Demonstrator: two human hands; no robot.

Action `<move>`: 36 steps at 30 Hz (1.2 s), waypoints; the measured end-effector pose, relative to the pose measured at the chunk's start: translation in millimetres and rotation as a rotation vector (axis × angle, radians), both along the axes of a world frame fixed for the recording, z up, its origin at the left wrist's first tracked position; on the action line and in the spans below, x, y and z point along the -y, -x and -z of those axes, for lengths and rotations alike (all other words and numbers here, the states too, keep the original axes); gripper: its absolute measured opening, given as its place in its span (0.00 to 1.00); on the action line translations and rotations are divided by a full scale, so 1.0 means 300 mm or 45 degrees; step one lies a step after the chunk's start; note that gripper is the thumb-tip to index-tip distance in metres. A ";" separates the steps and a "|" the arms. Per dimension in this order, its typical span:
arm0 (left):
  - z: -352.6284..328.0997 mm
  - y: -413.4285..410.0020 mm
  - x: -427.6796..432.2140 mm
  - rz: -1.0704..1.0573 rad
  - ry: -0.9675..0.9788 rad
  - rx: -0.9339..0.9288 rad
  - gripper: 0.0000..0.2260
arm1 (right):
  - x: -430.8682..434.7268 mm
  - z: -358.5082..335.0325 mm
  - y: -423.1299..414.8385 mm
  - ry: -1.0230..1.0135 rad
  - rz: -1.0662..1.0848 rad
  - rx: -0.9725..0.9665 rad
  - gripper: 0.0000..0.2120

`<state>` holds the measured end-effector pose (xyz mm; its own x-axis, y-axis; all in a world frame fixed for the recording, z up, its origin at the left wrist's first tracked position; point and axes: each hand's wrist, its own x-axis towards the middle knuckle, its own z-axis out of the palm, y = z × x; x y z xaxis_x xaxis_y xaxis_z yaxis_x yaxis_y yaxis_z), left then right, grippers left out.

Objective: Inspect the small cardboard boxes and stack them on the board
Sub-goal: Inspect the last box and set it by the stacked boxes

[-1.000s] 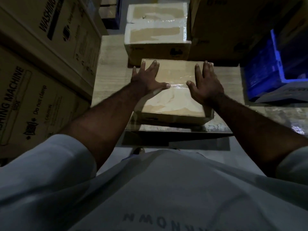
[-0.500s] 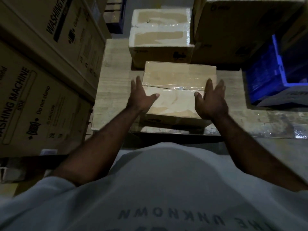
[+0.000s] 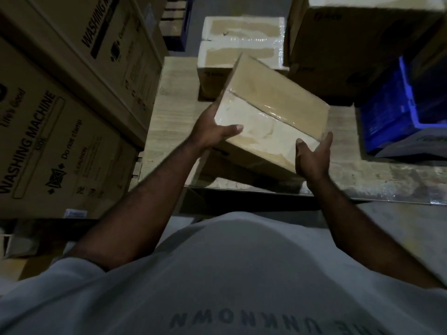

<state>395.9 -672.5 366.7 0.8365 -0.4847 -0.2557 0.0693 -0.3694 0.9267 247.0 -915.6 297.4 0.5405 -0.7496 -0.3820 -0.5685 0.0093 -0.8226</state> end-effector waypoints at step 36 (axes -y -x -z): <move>-0.128 0.220 0.171 0.599 -1.080 1.380 0.48 | 0.006 -0.427 0.148 1.331 -0.791 0.304 0.26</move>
<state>329.9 -723.9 405.0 0.6109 -0.7906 0.0420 -0.7884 -0.6123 -0.0593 202.5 -917.3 425.5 0.8870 -0.2273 0.4020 -0.0768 -0.9310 -0.3570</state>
